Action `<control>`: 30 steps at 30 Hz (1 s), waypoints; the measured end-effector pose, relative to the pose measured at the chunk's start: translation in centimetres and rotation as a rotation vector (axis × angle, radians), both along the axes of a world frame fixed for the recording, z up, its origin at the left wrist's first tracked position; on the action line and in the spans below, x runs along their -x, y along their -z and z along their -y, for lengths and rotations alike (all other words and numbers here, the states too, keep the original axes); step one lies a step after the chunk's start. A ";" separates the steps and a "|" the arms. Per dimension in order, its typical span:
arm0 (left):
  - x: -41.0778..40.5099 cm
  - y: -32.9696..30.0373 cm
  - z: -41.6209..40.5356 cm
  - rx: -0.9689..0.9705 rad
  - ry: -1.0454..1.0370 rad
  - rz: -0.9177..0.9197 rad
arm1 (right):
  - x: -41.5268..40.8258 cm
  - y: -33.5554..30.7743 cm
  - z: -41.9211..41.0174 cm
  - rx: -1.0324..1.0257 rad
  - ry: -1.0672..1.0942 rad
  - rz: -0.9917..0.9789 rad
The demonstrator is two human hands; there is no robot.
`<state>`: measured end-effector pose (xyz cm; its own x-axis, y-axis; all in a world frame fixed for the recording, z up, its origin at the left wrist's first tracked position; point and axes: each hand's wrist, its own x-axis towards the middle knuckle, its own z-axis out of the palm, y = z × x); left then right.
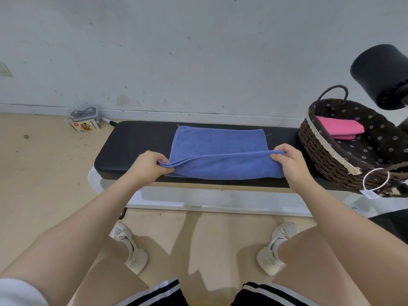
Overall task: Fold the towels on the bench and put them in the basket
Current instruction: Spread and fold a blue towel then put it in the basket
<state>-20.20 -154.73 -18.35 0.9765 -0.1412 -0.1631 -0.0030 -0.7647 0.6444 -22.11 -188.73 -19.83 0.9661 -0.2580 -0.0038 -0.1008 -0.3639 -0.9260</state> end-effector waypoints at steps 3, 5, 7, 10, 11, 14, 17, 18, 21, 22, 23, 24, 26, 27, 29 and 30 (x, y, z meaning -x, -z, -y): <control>-2.5 -0.7 0.5 0.207 -0.035 0.042 | -2.6 -0.2 0.3 -0.086 0.117 0.018; -4.3 -0.7 0.8 0.416 -0.085 0.006 | -4.7 -0.3 0.6 -0.091 0.164 0.013; -6.3 -0.4 1.4 0.569 -0.141 -0.067 | -6.7 -0.2 0.7 -0.075 0.179 -0.014; -9.6 0.7 2.4 0.622 -0.226 -0.123 | -9.6 0.7 0.8 -0.065 0.216 -0.058; -10.6 1.1 2.8 0.636 -0.252 -0.149 | -10.4 1.2 0.8 -0.059 0.230 -0.075; -13.5 2.4 3.4 0.619 -0.304 -0.195 | -12.5 2.4 0.9 -0.002 0.236 -0.123; -16.0 3.9 3.8 0.512 -0.315 -0.172 | -14.3 3.1 1.2 0.129 0.226 -0.230; -16.6 4.4 4.0 0.443 -0.314 -0.151 | -14.7 3.2 1.3 0.160 0.230 -0.251; -18.2 5.3 4.8 0.178 -0.336 -0.062 | -15.6 3.6 1.2 0.235 0.246 -0.284; -18.4 5.4 5.1 0.094 -0.342 -0.028 | -15.7 3.7 1.1 0.272 0.244 -0.288; -18.6 5.5 5.3 0.019 -0.345 0.004 | -15.8 3.9 1.0 0.322 0.238 -0.291; -18.7 5.7 5.4 -0.053 -0.345 0.036 | -15.9 3.9 1.0 0.376 0.234 -0.297; -18.8 6.0 5.5 -0.190 -0.338 0.096 | -16.2 4.0 0.8 0.464 0.237 -0.317; -18.8 6.2 5.5 -0.252 -0.324 0.121 | -16.3 4.1 0.7 0.498 0.239 -0.328; -18.8 6.3 5.7 -0.364 -0.291 0.157 | -16.3 4.1 0.4 0.564 0.244 -0.350; -18.9 6.2 5.8 -0.401 -0.276 0.167 | -16.2 4.0 0.2 0.597 0.251 -0.363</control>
<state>-1.32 -160.57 -24.56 0.9860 0.1667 0.0100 0.1556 -0.9385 0.3083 -5.88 -188.96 -23.85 0.8423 -0.5294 -0.1016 -0.5094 -0.7203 -0.4708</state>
